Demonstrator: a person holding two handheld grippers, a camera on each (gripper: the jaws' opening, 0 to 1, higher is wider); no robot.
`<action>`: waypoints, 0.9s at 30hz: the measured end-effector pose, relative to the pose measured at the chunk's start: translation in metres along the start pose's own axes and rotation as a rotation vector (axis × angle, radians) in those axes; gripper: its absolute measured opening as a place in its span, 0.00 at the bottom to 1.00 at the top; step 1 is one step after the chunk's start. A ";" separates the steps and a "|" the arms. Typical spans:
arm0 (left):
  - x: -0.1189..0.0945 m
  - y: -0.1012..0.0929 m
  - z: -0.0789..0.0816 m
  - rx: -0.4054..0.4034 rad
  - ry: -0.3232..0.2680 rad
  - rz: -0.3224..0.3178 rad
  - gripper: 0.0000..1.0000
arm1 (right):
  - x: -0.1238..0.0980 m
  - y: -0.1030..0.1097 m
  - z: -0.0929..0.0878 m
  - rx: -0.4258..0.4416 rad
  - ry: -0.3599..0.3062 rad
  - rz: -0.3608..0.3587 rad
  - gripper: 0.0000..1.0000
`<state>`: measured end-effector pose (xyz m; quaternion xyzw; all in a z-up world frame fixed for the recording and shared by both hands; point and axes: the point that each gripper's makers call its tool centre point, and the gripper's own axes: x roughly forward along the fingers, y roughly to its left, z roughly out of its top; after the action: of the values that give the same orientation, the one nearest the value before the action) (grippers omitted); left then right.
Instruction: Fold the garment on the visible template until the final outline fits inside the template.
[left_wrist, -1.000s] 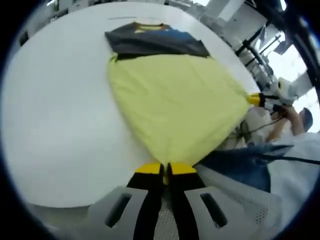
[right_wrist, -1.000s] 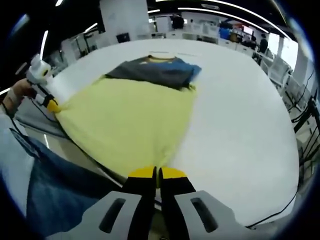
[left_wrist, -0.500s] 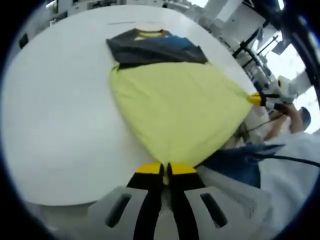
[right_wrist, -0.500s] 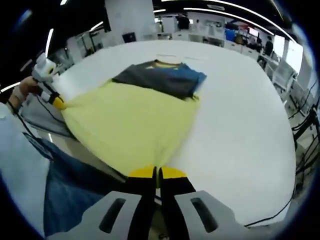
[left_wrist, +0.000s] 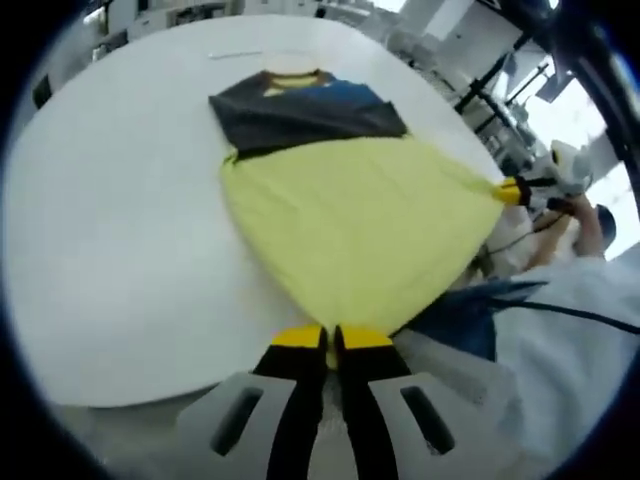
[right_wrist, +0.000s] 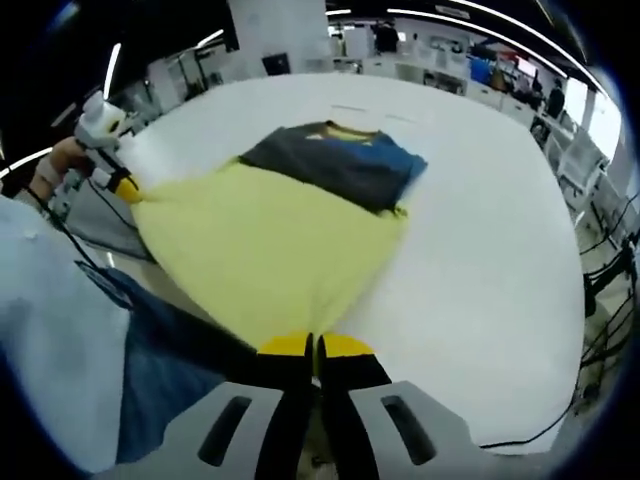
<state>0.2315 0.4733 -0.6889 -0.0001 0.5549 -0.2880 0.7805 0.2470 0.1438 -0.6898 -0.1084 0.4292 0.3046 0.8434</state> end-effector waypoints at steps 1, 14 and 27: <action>0.000 0.000 0.000 -0.004 0.001 0.000 0.00 | -0.001 0.001 0.000 -0.004 0.004 0.003 0.03; -0.016 -0.004 0.001 0.013 -0.017 0.017 0.00 | -0.017 0.010 0.008 -0.042 0.012 0.024 0.03; -0.038 -0.008 0.014 0.085 -0.026 0.054 0.00 | -0.035 0.011 0.018 -0.077 0.008 0.021 0.03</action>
<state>0.2313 0.4796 -0.6477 0.0446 0.5317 -0.2901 0.7945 0.2369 0.1462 -0.6505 -0.1376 0.4217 0.3293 0.8335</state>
